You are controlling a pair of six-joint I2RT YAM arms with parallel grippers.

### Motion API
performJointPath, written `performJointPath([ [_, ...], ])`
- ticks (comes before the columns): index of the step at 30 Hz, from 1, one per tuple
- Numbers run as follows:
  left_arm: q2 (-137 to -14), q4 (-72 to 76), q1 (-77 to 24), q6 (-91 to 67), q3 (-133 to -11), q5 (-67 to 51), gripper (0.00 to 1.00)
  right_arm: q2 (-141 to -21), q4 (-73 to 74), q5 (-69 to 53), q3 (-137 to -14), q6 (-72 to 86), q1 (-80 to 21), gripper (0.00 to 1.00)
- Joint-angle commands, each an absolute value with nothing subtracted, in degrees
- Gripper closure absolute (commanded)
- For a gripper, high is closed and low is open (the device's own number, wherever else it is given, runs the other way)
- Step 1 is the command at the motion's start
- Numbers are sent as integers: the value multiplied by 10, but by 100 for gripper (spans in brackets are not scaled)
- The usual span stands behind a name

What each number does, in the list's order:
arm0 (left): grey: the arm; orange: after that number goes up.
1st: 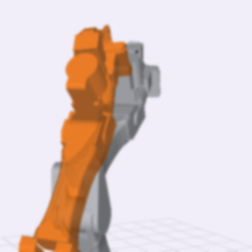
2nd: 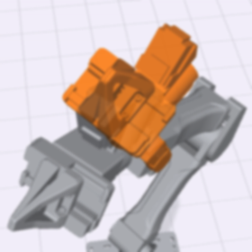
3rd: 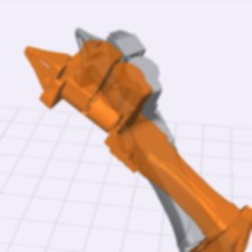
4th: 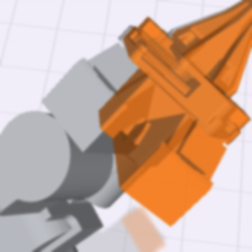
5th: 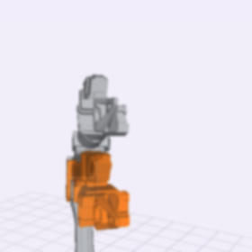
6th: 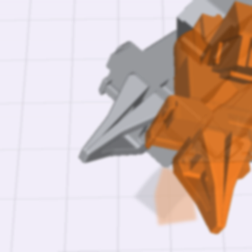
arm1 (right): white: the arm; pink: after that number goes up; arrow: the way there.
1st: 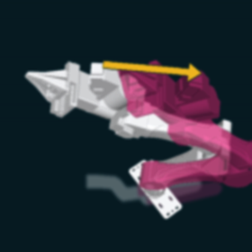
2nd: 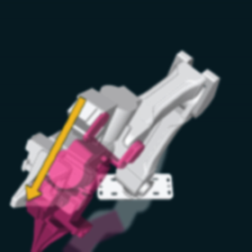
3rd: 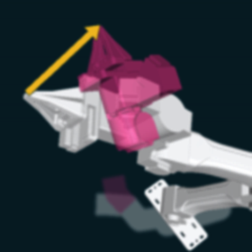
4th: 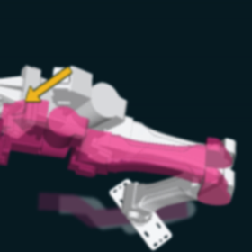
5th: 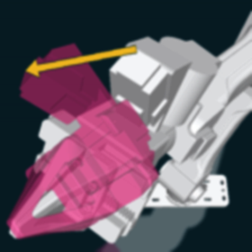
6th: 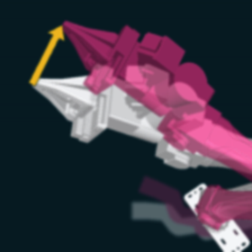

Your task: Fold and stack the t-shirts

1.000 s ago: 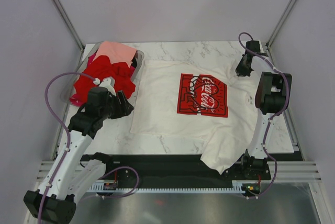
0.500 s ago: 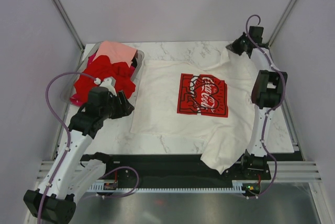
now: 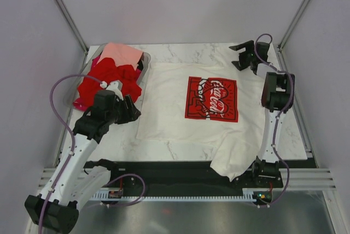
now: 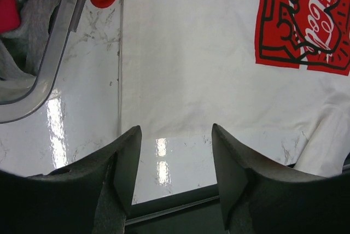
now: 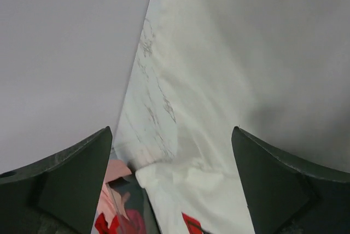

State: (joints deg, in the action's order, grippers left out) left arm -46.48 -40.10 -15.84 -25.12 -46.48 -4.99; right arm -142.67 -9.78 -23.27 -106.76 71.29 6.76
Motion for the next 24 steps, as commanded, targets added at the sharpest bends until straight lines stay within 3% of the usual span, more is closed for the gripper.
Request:
performJointPath([
  [1, -488, -387, -161, -228, -467, -50, 39, -1223, 1, -198, -1025, 528, 89, 2],
  [2, -496, -384, -163, -239, -469, -55, 38, -1169, 115, -135, -1009, 480, 85, 2],
  [5, -554, -366, -181, -259, -486, -89, 37, -1094, 223, -59, -929, 385, 55, 2],
  [11, -724, -329, -264, -302, -574, -31, 38, -973, 300, -7, -731, 345, 15, 2],
  [16, -863, -305, -269, -310, -637, -19, 40, -984, 304, -11, -657, 317, 6, 2],
  [24, -1063, -298, -257, -322, -746, -11, 42, -1106, 344, 62, -753, 277, 5, 2],
])
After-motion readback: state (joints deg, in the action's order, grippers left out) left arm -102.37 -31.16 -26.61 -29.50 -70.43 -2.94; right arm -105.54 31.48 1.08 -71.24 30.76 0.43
